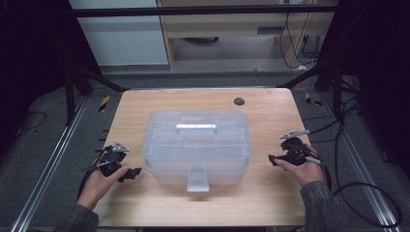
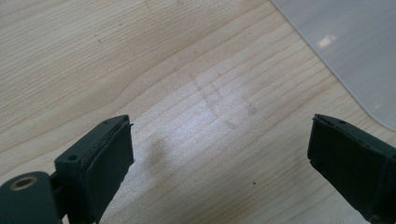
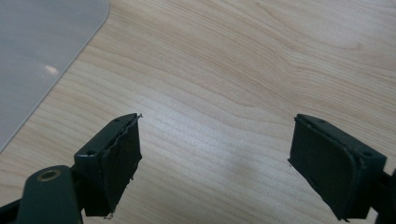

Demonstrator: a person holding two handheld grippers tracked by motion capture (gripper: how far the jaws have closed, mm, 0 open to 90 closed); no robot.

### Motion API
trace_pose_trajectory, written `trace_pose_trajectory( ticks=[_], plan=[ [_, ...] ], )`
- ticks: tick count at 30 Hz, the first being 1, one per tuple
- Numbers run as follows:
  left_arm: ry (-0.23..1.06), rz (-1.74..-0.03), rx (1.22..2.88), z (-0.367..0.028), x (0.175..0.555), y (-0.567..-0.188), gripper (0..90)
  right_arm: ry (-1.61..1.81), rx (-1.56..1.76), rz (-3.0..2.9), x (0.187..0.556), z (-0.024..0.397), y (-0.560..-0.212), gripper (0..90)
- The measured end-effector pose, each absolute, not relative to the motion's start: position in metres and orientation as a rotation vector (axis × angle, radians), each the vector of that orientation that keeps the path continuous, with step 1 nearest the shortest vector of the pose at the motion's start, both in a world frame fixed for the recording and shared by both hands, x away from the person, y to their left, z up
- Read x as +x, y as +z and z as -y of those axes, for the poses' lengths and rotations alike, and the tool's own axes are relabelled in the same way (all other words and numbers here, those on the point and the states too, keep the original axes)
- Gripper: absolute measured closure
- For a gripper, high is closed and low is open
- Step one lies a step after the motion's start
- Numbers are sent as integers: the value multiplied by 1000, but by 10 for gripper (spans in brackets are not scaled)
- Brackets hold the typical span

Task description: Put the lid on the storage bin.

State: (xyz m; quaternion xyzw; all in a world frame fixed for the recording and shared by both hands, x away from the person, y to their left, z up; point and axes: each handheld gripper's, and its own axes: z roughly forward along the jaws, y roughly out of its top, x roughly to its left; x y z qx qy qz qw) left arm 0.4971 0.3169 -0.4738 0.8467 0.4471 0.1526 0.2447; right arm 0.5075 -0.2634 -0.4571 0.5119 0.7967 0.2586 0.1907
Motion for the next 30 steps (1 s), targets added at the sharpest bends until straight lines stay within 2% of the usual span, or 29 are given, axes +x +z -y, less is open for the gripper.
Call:
trace_pose_trajectory(
  ticks=[20, 30],
  plan=[
    [440, -1248, 2269, -323, 508, -492, 52, 746, 1504, -2180, 530, 258, -479, 115],
    [448, -1214, 2208, -324, 510, -499, 0, 703, 1536, -2178, 533, 252, -496, 80]
  ],
)
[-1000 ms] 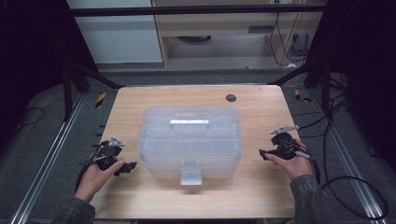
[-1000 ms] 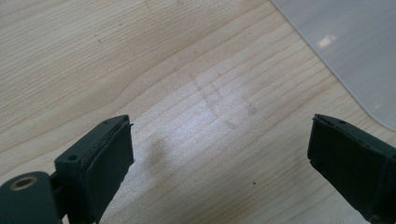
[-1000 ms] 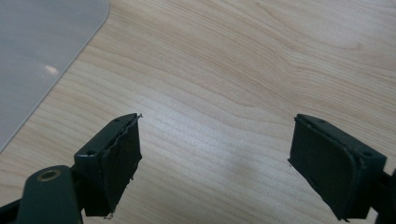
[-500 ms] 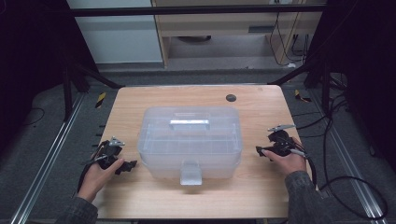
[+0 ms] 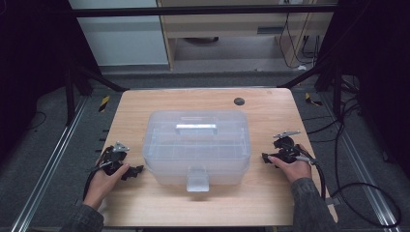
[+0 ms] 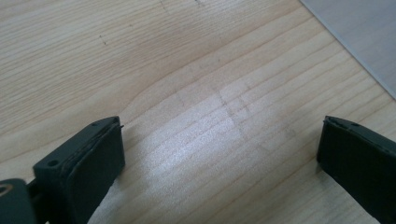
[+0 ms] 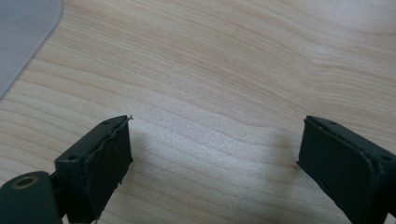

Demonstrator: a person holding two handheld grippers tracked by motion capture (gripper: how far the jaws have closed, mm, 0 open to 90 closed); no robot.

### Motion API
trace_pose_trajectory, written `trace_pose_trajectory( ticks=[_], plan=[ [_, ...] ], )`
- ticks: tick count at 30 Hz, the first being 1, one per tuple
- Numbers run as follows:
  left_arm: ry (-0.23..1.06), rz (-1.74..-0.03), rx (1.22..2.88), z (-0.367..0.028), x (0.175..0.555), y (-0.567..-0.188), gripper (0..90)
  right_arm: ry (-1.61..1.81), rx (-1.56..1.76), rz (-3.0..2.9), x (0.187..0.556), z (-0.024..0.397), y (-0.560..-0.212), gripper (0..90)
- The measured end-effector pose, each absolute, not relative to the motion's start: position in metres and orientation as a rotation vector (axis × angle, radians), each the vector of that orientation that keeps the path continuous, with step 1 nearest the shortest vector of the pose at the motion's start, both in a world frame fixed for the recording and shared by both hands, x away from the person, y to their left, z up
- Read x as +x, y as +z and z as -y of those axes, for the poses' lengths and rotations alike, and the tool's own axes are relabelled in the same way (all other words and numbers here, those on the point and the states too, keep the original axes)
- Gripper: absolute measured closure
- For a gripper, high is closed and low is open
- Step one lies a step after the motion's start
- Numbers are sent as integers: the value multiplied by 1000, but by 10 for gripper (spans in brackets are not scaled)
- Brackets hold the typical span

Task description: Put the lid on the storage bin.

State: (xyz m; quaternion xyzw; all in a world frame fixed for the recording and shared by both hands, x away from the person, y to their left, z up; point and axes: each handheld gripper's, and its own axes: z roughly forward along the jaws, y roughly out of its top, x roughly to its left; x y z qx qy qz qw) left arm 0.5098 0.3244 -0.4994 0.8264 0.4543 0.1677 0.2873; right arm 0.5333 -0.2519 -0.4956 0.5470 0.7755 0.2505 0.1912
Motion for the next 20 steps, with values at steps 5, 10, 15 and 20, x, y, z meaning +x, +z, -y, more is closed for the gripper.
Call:
trace_pose_trajectory(
  ticks=[5, 10, 15, 20],
  plan=[
    [470, -1196, 2176, -325, 511, -502, 0, 761, 1536, -2147, 533, 251, -501, 51],
    [508, -1163, 2110, -328, 510, -508, 0, 833, 1493, -2096, 529, 251, -508, 13],
    [510, -1166, 2108, -328, 511, -508, 0, 879, 1479, -2058, 527, 252, -512, 5],
    [511, -1166, 2108, -328, 511, -508, 0, 877, 1476, -2058, 526, 252, -512, 4]
  ],
)
